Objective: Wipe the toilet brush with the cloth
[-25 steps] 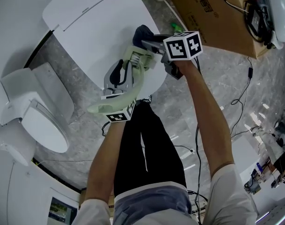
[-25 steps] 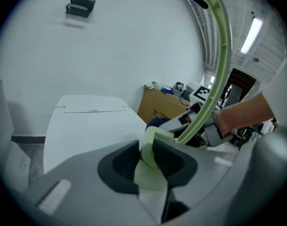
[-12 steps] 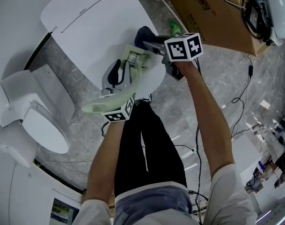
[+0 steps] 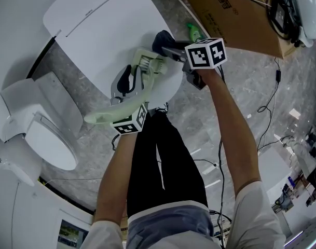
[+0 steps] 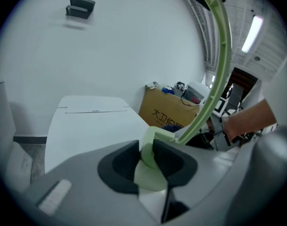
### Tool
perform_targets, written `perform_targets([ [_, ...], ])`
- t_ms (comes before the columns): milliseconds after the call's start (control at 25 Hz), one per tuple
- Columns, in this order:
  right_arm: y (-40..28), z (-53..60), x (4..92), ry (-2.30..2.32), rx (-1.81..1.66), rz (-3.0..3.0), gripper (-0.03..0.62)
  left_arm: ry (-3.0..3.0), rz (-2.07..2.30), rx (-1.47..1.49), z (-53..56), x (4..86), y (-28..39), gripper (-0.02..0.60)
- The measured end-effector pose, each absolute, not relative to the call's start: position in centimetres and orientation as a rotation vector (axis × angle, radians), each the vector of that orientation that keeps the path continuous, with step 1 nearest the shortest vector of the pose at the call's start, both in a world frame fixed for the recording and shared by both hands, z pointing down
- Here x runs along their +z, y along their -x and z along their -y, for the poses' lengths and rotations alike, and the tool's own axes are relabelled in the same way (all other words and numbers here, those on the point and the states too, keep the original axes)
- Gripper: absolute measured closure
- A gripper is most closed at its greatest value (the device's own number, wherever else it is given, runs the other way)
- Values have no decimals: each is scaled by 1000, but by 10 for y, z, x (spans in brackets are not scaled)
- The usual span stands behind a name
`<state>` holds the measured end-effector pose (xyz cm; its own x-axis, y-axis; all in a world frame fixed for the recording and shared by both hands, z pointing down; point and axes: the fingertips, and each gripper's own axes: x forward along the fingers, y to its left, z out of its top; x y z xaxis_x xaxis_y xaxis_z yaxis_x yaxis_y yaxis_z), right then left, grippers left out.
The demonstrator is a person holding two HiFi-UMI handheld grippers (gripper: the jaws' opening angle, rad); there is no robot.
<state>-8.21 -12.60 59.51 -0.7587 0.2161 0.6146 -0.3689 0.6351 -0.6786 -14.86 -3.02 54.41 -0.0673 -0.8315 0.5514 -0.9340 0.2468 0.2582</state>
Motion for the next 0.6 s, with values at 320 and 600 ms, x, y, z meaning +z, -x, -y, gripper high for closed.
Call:
perform_targets([
  [320, 70, 122, 599, -122, 1087, 2167, 507, -1600, 1922, 222, 30, 543, 148, 581],
  [600, 60, 120, 603, -114, 1075, 2164, 507, -1603, 1921, 223, 31, 544, 148, 581],
])
